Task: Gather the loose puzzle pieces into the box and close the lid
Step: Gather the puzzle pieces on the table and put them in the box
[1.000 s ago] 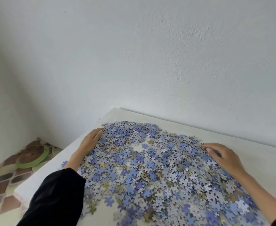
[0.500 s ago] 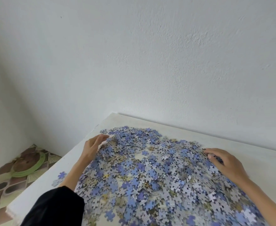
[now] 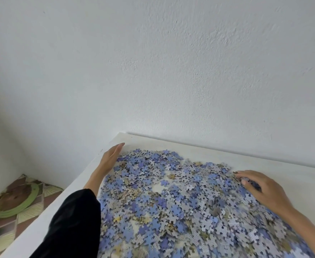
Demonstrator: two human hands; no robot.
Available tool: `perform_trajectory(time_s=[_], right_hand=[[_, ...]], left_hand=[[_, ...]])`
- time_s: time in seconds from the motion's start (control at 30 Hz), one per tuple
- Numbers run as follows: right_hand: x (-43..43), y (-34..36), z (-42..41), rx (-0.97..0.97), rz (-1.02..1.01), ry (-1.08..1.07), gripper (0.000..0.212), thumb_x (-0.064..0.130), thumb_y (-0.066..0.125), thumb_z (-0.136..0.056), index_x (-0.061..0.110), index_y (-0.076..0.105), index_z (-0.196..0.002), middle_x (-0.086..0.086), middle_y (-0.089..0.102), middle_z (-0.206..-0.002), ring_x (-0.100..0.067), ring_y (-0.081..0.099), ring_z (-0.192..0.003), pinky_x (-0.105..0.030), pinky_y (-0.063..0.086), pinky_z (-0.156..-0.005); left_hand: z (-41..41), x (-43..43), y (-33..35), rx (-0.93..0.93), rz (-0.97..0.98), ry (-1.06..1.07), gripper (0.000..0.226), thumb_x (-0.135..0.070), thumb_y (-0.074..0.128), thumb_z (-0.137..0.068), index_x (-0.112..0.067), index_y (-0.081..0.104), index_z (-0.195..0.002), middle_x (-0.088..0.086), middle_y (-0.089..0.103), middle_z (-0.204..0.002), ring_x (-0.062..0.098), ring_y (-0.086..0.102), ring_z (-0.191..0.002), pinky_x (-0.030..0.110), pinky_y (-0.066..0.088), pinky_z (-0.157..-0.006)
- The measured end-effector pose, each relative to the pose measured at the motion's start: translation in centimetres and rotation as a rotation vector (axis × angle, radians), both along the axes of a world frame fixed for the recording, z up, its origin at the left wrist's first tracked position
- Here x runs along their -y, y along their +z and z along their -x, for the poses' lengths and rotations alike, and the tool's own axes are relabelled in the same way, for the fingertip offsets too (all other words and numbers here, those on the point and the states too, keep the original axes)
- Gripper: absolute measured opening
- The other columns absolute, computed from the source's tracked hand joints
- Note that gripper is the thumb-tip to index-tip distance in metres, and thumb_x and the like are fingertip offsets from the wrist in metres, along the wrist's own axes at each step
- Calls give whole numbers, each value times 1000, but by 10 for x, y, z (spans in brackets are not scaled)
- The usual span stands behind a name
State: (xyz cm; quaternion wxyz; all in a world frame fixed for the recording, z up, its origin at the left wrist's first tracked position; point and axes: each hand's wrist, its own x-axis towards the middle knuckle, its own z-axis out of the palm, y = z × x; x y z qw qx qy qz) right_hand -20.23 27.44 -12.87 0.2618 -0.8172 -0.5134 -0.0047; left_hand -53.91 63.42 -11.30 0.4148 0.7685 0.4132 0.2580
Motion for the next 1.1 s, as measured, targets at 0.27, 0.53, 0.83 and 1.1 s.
perform_trajectory(time_s=[0.27,0.53,0.83,1.1], right_hand=[[2,7,7,-6,11,-1,26,30,57,-89,36,60,-114,24,49,-115,1,45,-109,-31,48,-84],[2,8,8,-8,29,-11,28,33,55,-89,37,58,-117,23,48,-118,3,40,-112,-31,43,-91],[1,6,6,26,41,-12,29,33,53,-90,35,58,-119,17,53,-128,4,39,-114,-27,42,-92],[1,3,4,42,49,-4,29,34,53,-90,35,58,-119,16,53,-128,2,42,-116,-23,39,-91]], left_hand=[[-26,23,4,3,14,-147,42,-35,32,-100,-15,59,-126,4,56,-131,19,49,-123,33,30,-109],[-31,12,11,113,-7,-185,33,-36,40,-98,-19,61,-116,2,61,-123,20,54,-118,34,39,-101],[-86,5,2,-107,-28,-325,42,-41,32,-99,-25,47,-136,-1,40,-146,18,32,-137,27,20,-107],[-97,29,6,-59,16,-373,37,-40,38,-97,-23,66,-115,-10,54,-128,11,43,-125,23,24,-102]])
